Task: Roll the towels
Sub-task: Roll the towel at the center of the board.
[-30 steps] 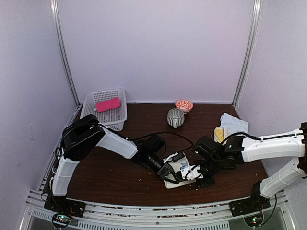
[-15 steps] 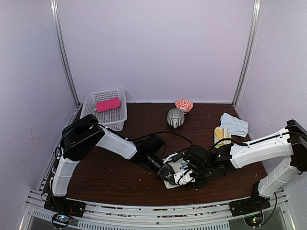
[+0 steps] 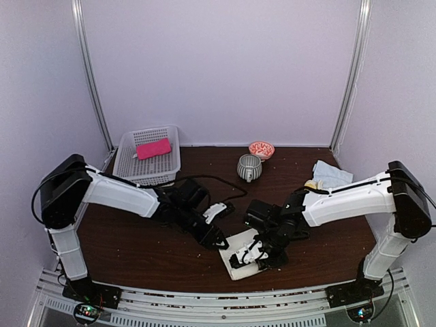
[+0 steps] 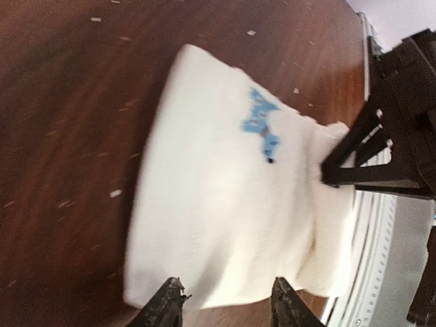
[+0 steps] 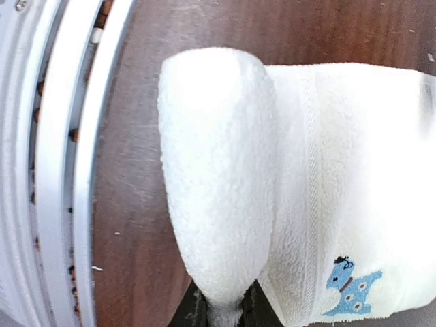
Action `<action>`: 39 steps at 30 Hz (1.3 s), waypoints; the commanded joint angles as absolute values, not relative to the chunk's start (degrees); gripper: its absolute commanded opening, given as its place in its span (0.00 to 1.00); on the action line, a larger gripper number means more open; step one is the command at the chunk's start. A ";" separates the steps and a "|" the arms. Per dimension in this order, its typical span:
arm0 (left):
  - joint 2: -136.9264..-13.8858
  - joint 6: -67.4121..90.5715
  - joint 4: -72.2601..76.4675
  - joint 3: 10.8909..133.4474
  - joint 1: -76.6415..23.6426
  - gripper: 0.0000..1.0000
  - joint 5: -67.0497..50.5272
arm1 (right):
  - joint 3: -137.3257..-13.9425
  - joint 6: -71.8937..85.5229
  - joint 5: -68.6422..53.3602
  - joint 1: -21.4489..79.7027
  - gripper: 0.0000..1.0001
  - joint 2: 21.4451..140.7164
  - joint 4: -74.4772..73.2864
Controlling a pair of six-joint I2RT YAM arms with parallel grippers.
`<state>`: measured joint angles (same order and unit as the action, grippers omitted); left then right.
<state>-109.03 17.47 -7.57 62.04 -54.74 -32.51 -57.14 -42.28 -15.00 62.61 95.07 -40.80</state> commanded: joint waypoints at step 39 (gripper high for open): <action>-113.20 -7.29 -4.61 67.82 -75.94 0.20 0.18 | -97.38 -42.25 -35.66 45.91 0.23 131.32 -75.45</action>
